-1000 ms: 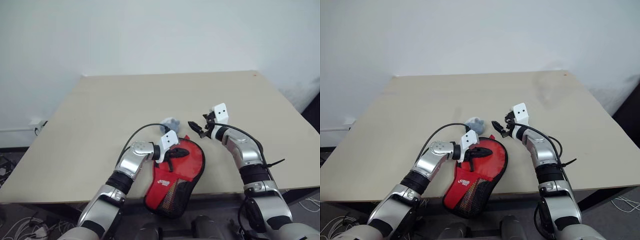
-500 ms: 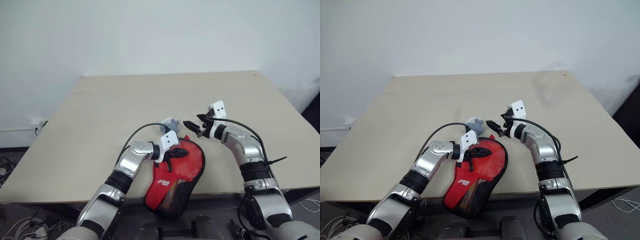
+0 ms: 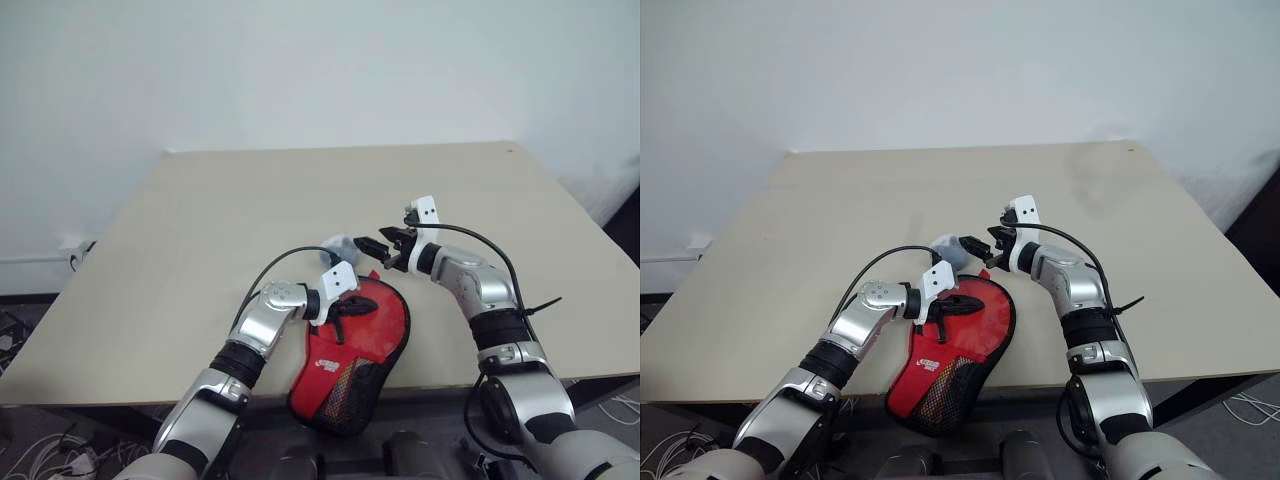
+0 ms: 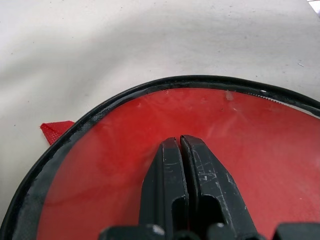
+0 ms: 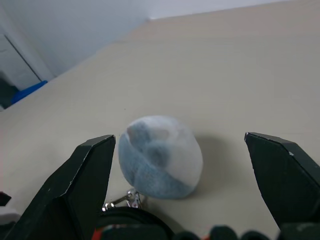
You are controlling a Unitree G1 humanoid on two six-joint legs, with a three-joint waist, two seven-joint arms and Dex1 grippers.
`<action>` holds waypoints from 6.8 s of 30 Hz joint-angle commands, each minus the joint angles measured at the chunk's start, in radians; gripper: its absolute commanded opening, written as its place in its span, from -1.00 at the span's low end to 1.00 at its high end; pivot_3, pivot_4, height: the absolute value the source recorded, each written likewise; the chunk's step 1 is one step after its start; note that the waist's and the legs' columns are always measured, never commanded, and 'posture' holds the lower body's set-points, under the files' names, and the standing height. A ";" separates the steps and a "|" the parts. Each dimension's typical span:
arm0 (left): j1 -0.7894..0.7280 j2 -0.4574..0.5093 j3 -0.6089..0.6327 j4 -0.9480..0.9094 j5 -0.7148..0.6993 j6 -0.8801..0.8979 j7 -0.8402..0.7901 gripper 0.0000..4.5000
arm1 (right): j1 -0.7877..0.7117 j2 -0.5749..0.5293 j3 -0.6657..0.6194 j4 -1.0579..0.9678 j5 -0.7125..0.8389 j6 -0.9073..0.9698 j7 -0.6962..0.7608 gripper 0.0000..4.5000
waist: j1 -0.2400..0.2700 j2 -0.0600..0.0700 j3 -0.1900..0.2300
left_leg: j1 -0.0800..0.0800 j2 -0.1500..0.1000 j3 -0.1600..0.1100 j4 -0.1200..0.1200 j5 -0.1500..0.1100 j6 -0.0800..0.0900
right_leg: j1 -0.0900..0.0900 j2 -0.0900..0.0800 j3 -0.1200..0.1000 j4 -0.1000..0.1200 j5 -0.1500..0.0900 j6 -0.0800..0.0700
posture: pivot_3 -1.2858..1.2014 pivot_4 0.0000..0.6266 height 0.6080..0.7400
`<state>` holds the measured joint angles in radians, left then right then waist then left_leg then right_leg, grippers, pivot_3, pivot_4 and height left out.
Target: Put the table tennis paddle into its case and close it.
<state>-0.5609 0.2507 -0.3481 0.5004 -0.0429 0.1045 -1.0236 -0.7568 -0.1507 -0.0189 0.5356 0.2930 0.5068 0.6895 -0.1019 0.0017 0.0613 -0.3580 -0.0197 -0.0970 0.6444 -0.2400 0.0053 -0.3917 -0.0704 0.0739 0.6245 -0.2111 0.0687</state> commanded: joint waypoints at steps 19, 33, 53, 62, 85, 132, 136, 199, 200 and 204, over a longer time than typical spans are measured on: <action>0.025 0.011 -0.039 0.064 0.055 0.020 -0.003 -0.99 | -0.172 0.087 0.065 0.363 -0.107 -0.211 0.037 1.00 | -0.001 0.001 0.000 | 0.000 0.000 0.000 0.000 0.000 0.000 | 0.000 0.000 0.000 0.000 0.000 0.000 | 0.03 -1.00 1.00; 0.024 0.013 -0.036 0.063 0.062 0.018 0.001 -1.00 | -0.229 0.118 0.016 0.517 -0.136 -0.329 -0.020 0.55 | -0.002 0.002 -0.001 | 0.001 0.000 -0.001 0.000 0.000 0.000 | 0.001 0.000 0.000 0.000 0.001 -0.001 | 0.03 -1.00 1.00; 0.018 0.003 -0.042 0.067 0.072 0.013 -0.002 -1.00 | -0.203 0.065 -0.047 0.495 -0.129 -0.360 -0.088 -1.00 | -0.002 0.002 -0.001 | 0.001 0.000 -0.001 0.000 0.000 0.000 | 0.001 0.000 0.000 0.000 0.001 -0.001 | 0.03 -1.00 1.00; 0.013 -0.006 -0.045 0.077 0.079 0.007 -0.004 -1.00 | -0.163 -0.001 -0.076 0.433 -0.122 -0.343 -0.107 -1.00 | -0.001 0.002 -0.001 | 0.001 -0.001 -0.001 0.001 0.000 0.000 | 0.002 0.000 0.001 0.000 0.001 -0.001 | 0.03 -1.00 1.00; 0.004 -0.027 -0.051 0.101 0.084 -0.008 -0.005 -1.00 | 0.103 -0.208 -0.022 0.005 -0.156 -0.224 -0.080 -1.00 | 0.009 0.002 -0.002 | -0.001 -0.004 0.002 0.006 0.000 0.000 | 0.003 0.000 0.007 -0.001 0.000 -0.001 | 0.03 -1.00 1.00; -0.006 -0.036 -0.068 0.135 0.090 -0.035 -0.010 -1.00 | 0.705 -0.702 -0.029 -0.848 0.132 0.121 0.362 -1.00 | 0.055 -0.008 0.002 | -0.003 -0.003 0.006 0.006 -0.002 -0.001 | 0.001 0.000 0.010 -0.004 -0.003 -0.002 | 0.03 -1.00 1.00; -0.005 -0.035 -0.069 0.133 0.090 -0.035 -0.012 -1.00 | 0.760 -0.726 -0.039 -0.898 0.167 0.134 0.386 -1.00 | 0.055 -0.009 0.002 | -0.003 -0.003 0.006 0.006 -0.002 -0.001 | 0.001 0.000 0.010 -0.005 -0.003 -0.001 | 0.03 -1.00 1.00; -0.014 -0.042 -0.059 0.155 0.090 -0.045 0.004 -1.00 | 0.953 -0.787 -0.135 -1.042 0.600 0.389 0.288 0.09 | 0.114 -0.014 -0.008 | -0.002 0.000 0.019 0.022 -0.029 0.013 | 0.010 0.000 0.016 -0.017 -0.011 0.012 | 0.03 -1.00 1.00; -0.015 -0.043 -0.058 0.156 0.090 -0.046 0.004 -1.00 | 0.951 -0.784 -0.130 -1.036 0.592 0.385 0.291 0.22 | 0.114 -0.014 -0.008 | -0.002 0.000 0.019 0.022 -0.029 0.013 | 0.010 0.000 0.016 -0.017 -0.011 0.012 | 0.03 -1.00 1.00; -0.019 -0.045 -0.053 0.160 0.088 -0.048 0.007 -1.00 | 0.945 -0.774 -0.107 -1.014 0.569 0.360 0.312 0.69 | 0.113 -0.014 -0.008 | -0.002 0.000 0.021 0.023 -0.029 0.013 | 0.010 0.000 0.017 -0.017 -0.011 0.012 | 0.03 -1.00 1.00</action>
<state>-0.6037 0.1930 -0.3791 0.5905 -0.0012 0.0316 -1.0291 0.2065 -0.9281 -0.1233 -0.4784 0.8688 0.8938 0.9813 0.0113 -0.0121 0.0530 -0.3595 -0.0196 -0.0753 0.6682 -0.2686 0.0186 -0.3817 -0.0704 0.0917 0.6078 -0.2220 0.0807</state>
